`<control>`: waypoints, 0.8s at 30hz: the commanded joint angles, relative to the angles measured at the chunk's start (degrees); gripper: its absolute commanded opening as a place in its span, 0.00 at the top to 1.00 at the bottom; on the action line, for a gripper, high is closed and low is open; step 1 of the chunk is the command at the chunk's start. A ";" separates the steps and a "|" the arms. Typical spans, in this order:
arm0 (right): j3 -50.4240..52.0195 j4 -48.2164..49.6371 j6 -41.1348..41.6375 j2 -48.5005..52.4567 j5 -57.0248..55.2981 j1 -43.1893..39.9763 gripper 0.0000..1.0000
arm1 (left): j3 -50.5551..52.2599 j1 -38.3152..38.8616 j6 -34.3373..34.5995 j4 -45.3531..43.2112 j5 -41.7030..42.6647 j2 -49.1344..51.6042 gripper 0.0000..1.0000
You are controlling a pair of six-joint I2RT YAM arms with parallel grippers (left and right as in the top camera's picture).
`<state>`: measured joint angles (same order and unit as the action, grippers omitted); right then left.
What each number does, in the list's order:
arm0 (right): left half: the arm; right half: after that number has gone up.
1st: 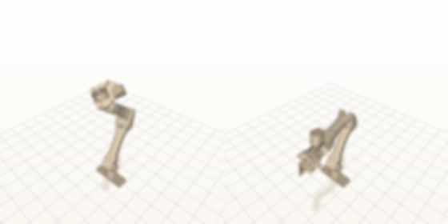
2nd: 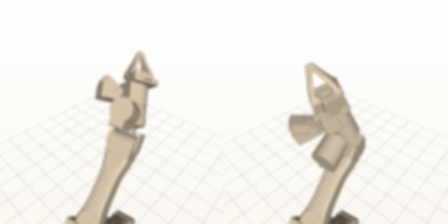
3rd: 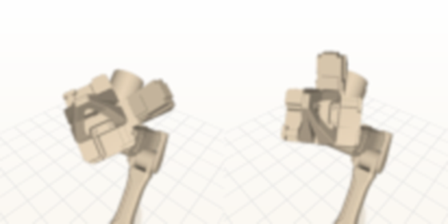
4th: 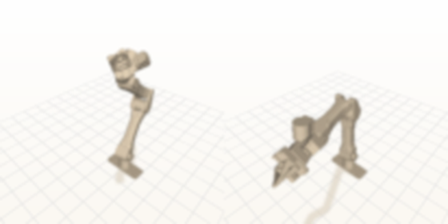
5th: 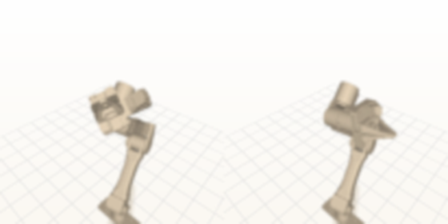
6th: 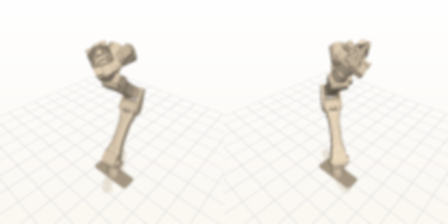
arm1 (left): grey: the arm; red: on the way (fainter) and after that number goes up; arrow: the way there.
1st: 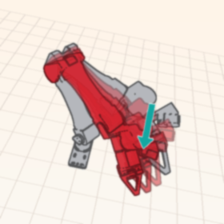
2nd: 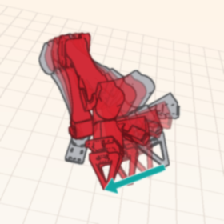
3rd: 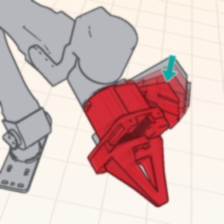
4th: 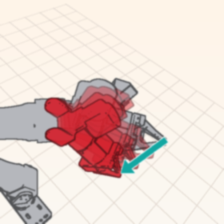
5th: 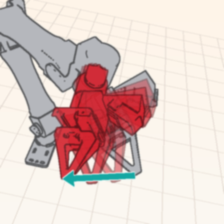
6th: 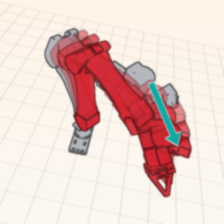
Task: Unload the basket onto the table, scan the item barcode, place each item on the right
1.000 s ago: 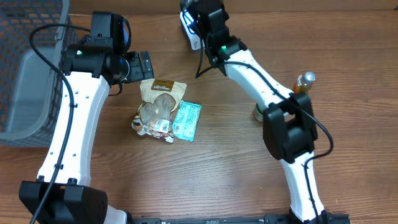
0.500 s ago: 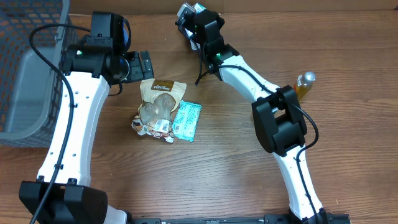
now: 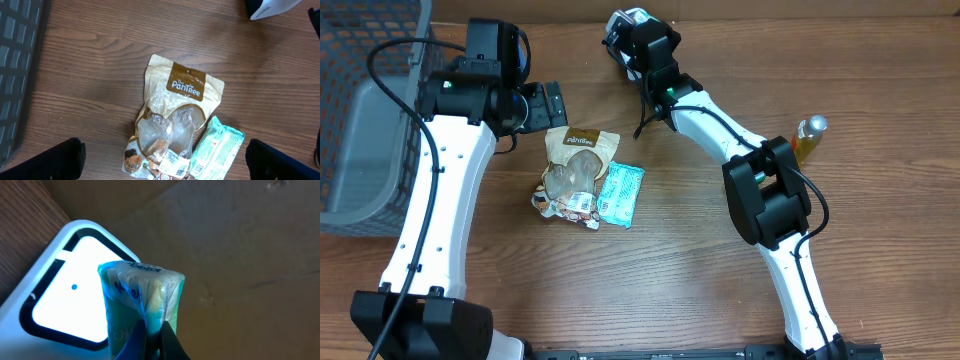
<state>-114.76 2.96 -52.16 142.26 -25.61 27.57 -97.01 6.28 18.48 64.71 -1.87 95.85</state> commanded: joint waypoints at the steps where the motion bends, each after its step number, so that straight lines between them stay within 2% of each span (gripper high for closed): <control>1: -0.79 0.63 1.40 0.09 -4.59 0.24 0.96 | -0.52 0.11 0.37 -0.22 0.42 0.15 0.00; 6: -0.79 -0.92 5.60 -4.70 -6.49 0.24 0.96 | -0.52 0.11 0.37 -0.22 0.39 0.15 0.00; 9: -0.79 -9.27 15.04 -10.86 -6.47 0.22 0.96 | -0.52 0.11 0.37 -0.22 0.39 0.15 0.00; 12: -0.79 -19.26 26.05 -15.52 -6.47 0.04 0.96 | -0.52 0.11 0.37 -0.22 0.39 0.15 0.00; 17: -0.79 -41.62 45.38 -21.53 -5.35 -1.31 0.96 | -0.52 0.11 0.37 -0.22 0.42 0.15 0.00; 21: -0.76 -59.58 55.87 -22.25 2.16 -3.15 0.96 | -0.52 0.11 0.37 -0.22 0.39 0.15 0.00; 24: 0.37 -69.51 62.42 -21.73 9.25 -5.25 0.96 | -0.52 0.11 0.37 -0.22 0.39 0.15 0.01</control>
<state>-115.79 -62.13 -2.85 119.13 -25.15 24.67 -97.01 6.26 18.48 64.75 -1.87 95.85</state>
